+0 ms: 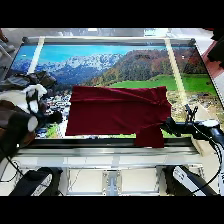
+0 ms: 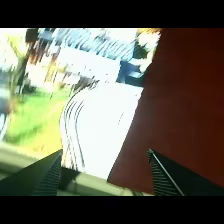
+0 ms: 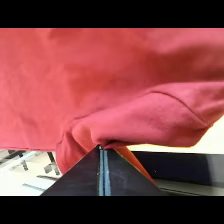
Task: Fold the shirts.
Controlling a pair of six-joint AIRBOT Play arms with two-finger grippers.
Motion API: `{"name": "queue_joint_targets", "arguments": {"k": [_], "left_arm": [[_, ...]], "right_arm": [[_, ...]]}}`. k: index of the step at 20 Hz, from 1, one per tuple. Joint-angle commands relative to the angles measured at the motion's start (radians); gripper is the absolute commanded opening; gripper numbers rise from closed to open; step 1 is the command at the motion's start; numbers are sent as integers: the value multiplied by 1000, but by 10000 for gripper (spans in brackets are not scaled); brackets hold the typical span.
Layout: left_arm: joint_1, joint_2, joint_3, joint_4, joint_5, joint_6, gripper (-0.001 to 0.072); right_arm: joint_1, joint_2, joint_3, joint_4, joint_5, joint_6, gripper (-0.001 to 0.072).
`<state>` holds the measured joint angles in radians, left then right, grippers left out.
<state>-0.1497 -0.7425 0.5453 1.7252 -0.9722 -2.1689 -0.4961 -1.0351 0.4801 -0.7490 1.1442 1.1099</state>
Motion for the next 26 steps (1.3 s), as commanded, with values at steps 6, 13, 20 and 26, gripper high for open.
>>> {"name": "queue_joint_targets", "arguments": {"k": [6, 13, 20, 26], "left_arm": [[1, 80, -385, -397, 352, -275, 605], [1, 80, -391, -402, 446, -296, 534], [1, 81, -379, -421, 546, -292, 12], [1, 86, -108, -290, 487, -162, 11]], "right_arm": [[1, 0, 12, 10, 31, -24, 33], [1, 0, 12, 47, 48, -50, 33], [1, 1, 17, 112, 57, -64, 32], [0, 108, 148, -8, 143, 54, 31]]}}
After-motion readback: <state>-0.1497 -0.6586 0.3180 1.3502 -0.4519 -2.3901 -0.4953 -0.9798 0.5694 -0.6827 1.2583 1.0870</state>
